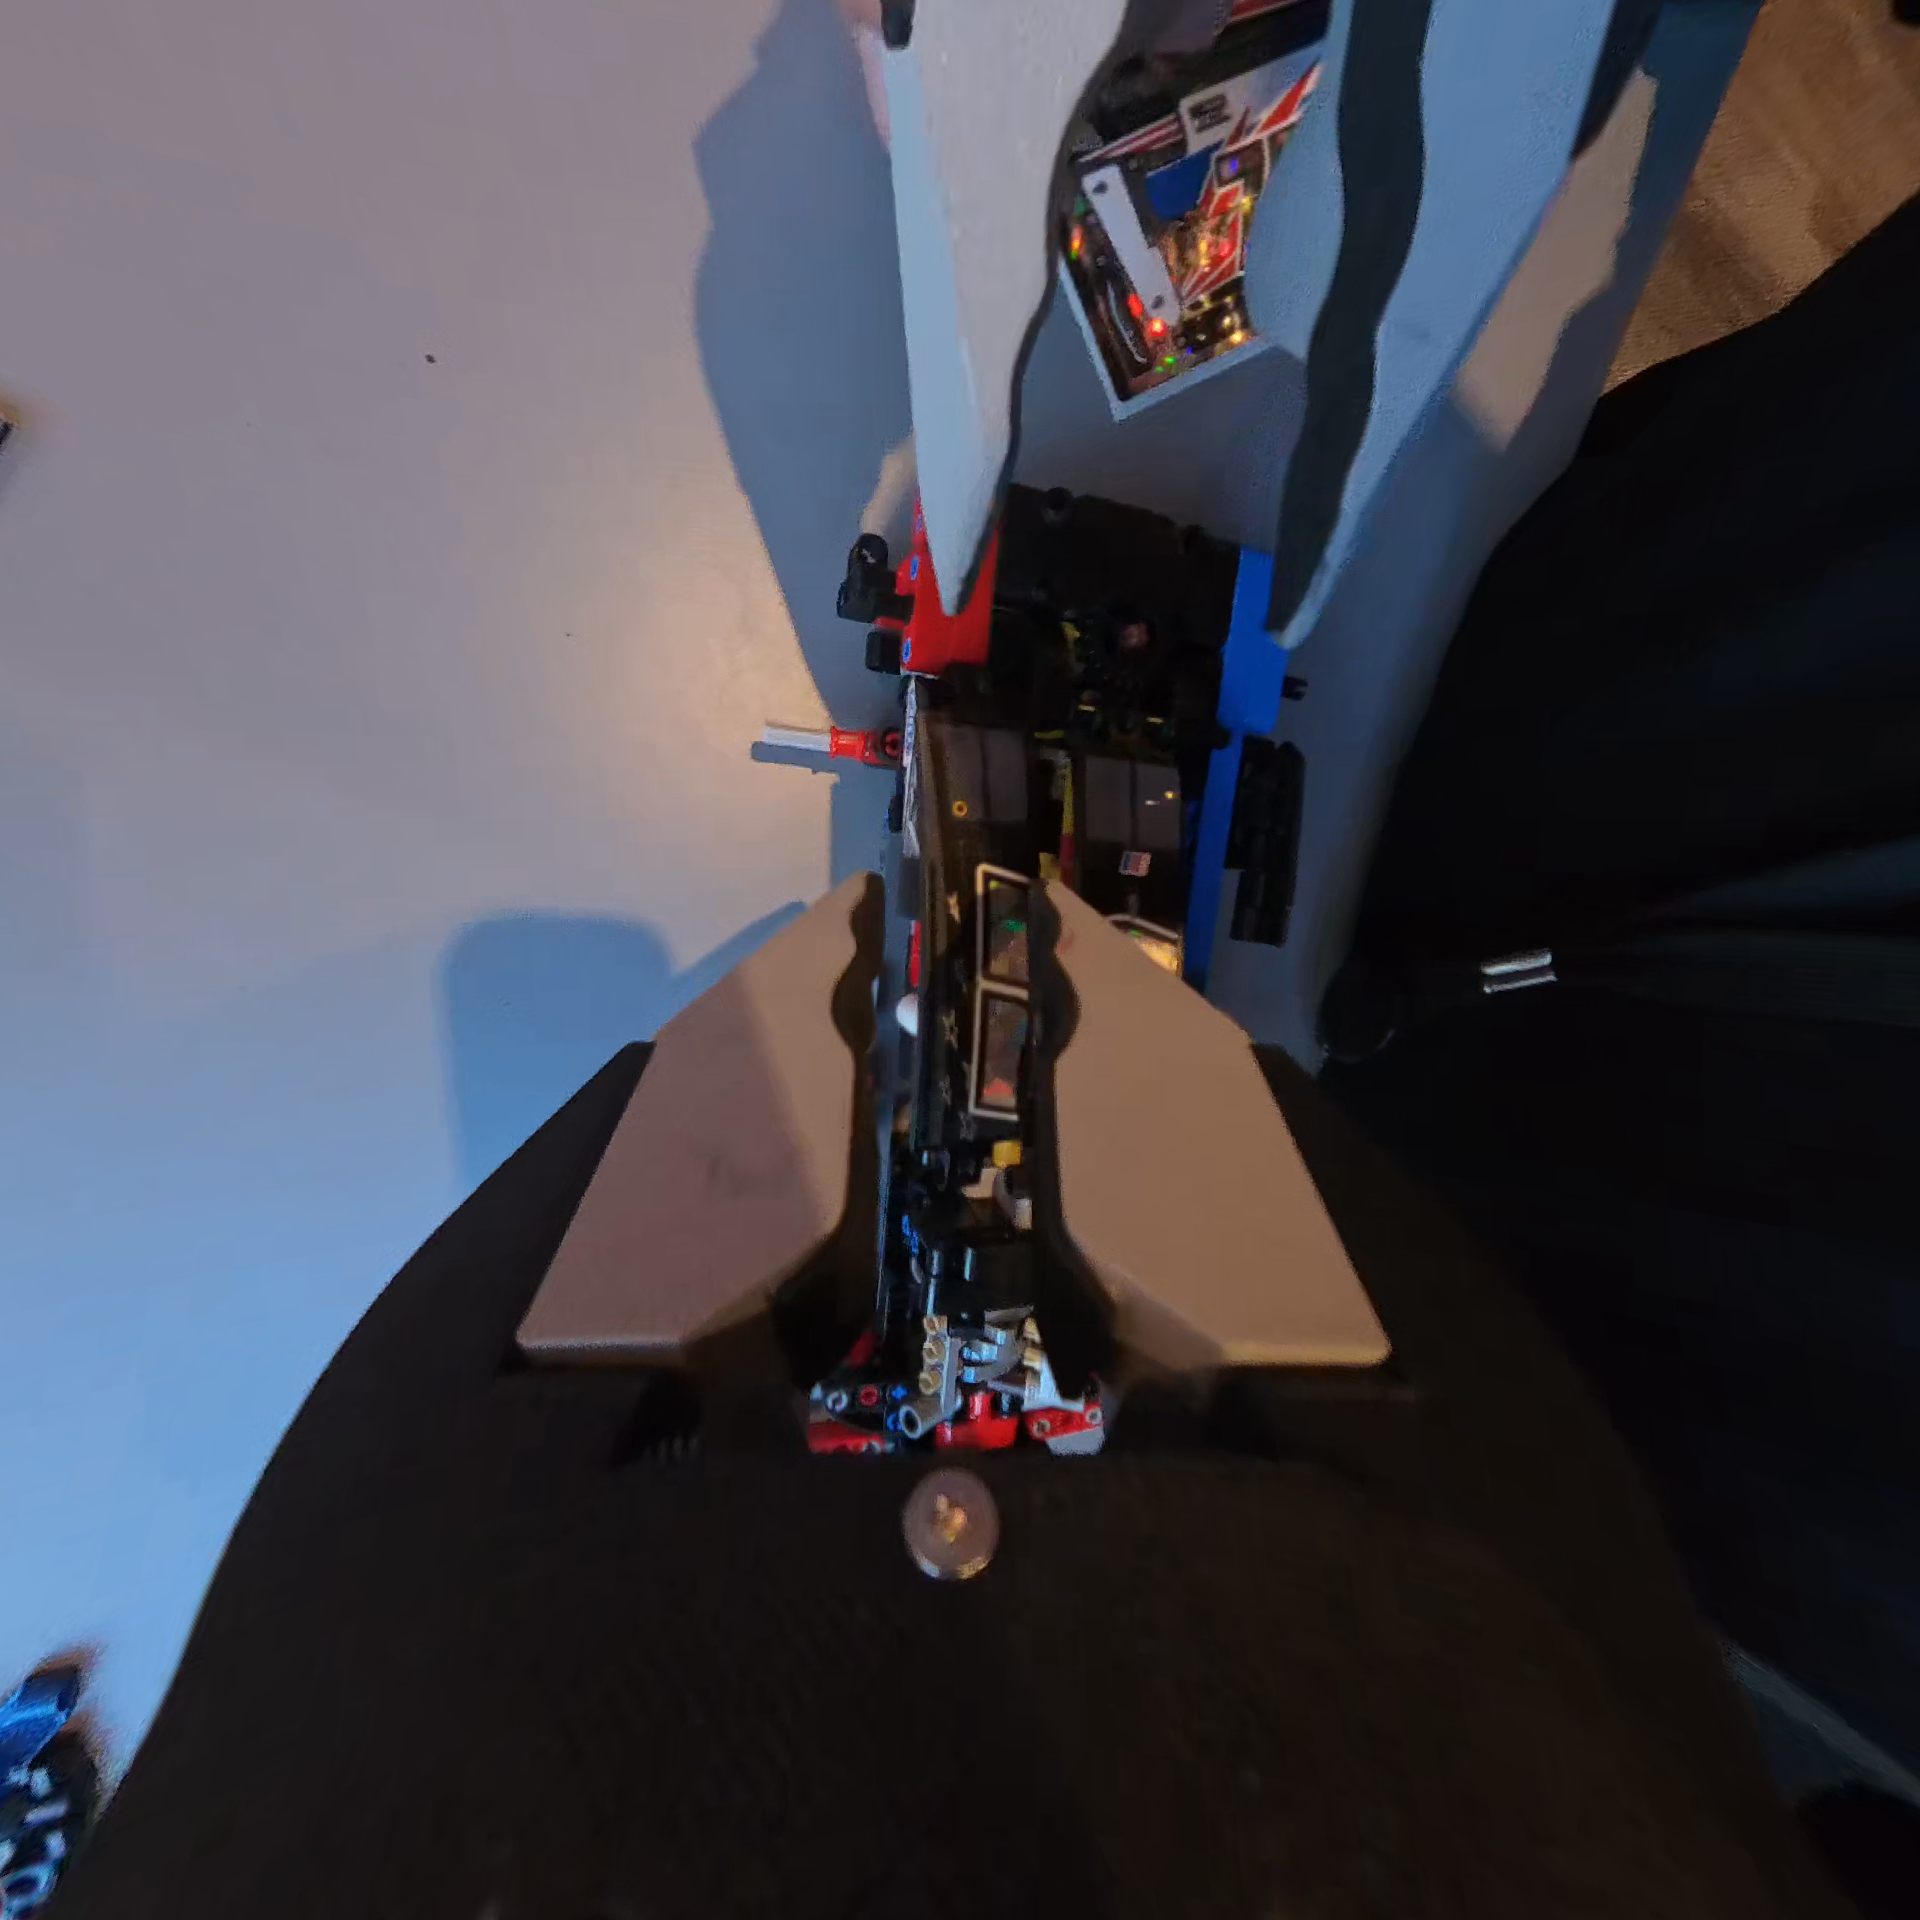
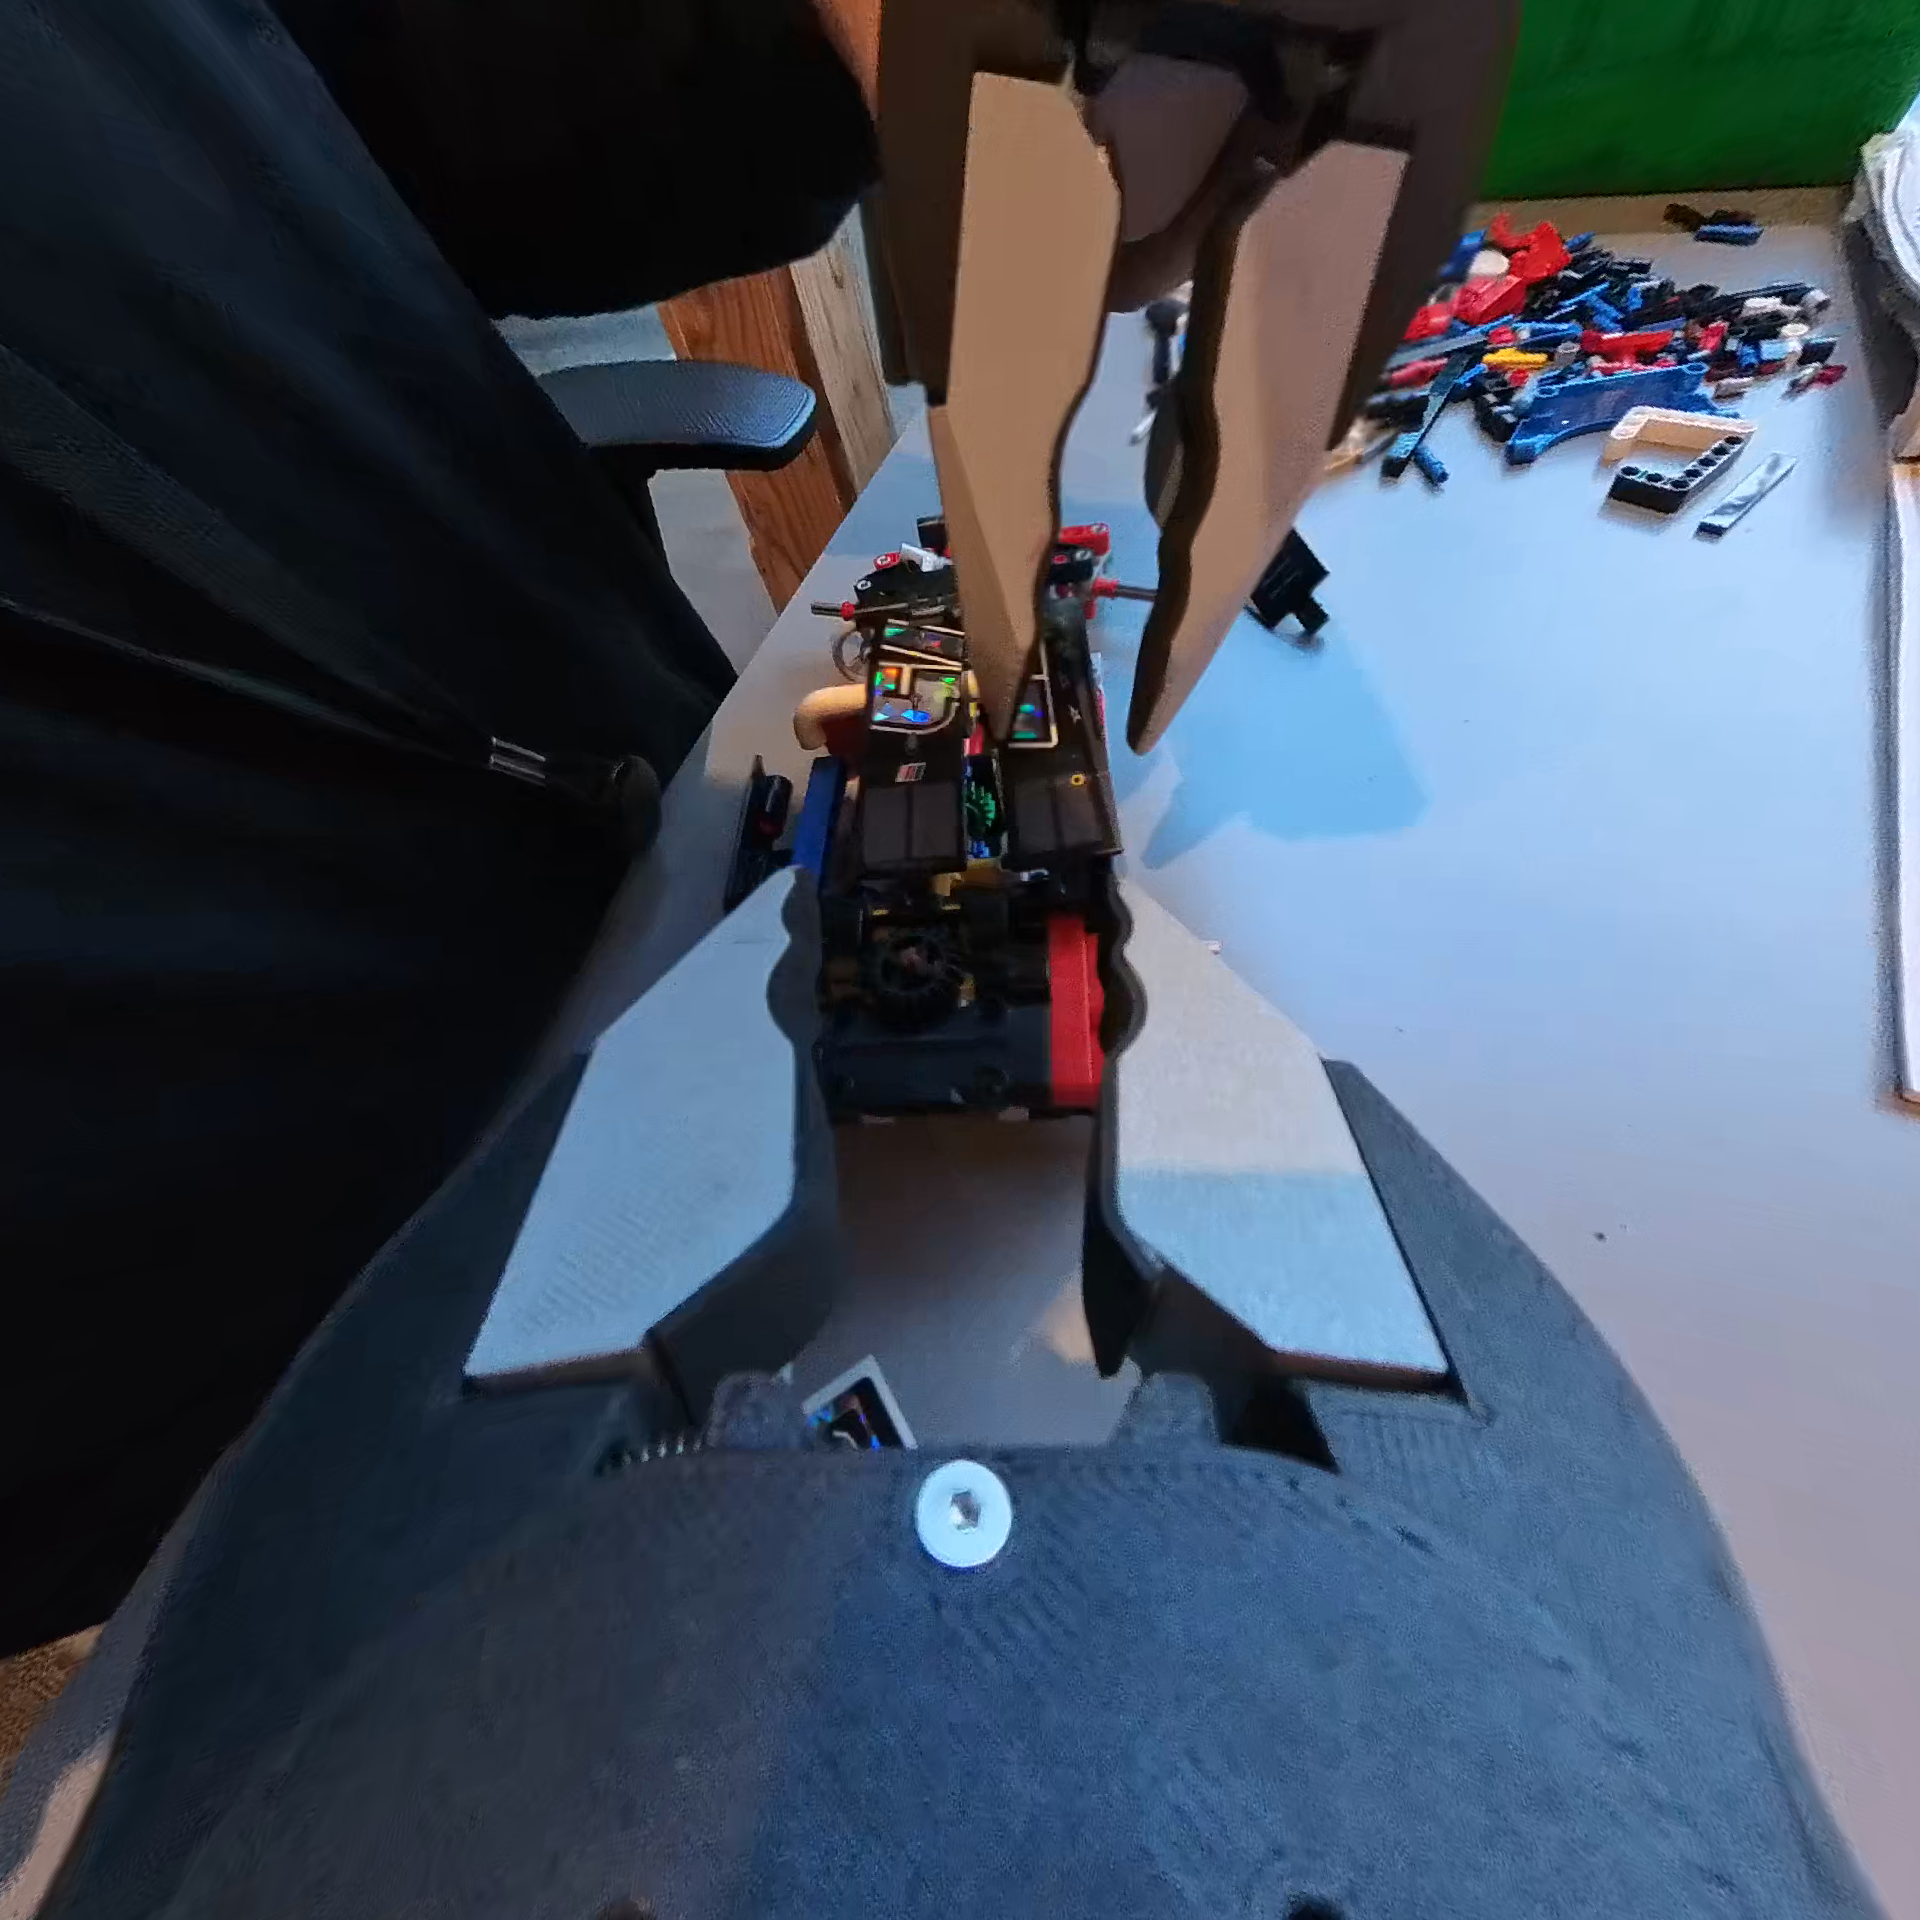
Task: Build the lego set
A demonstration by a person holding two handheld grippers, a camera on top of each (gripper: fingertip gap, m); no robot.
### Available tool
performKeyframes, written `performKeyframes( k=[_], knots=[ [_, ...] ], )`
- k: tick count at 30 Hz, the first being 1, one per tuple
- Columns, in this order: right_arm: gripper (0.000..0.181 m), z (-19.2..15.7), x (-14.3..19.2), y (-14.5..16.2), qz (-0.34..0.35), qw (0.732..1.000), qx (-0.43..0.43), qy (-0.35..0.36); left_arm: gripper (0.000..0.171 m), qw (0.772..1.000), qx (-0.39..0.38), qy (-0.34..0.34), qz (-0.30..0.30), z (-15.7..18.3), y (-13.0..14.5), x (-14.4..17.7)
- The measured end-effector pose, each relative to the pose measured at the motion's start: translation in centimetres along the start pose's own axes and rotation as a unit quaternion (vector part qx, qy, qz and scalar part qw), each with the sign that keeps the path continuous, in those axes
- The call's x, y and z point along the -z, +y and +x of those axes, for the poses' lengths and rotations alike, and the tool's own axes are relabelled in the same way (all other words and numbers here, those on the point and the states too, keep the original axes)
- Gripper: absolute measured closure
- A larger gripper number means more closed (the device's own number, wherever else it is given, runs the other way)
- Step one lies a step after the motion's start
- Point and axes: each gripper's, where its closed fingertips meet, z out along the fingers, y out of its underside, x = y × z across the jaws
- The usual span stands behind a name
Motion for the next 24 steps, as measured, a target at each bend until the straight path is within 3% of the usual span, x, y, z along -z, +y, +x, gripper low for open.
performKeyframes(
  k=[4, 15, 20, 24],
  knots=[
    [0.111, -0.3, -1.1, 0.7, -0.034, 0.999, 0.018, 0.018, 0.152, 1.000, -0.003, 0.015, -0.010, 0.2, -0.2, -0.5],
    [0.106, -1.0, -1.9, 1.8, -0.065, 0.996, 0.046, 0.042, 0.149, 1.000, 0.015, 0.026, -0.005, -0.1, -0.3, -0.2],
    [0.107, -0.9, -2.0, 1.9, -0.062, 0.997, 0.039, 0.038, 0.149, 1.000, -0.007, 0.004, 0.007, 0.2, -0.3, 0.4],
    [0.108, -0.9, -2.0, 1.8, -0.059, 0.997, 0.035, 0.035, 0.150, 0.999, -0.024, -0.032, -0.020, -0.2, 0.8, 0.0]
  ],
)
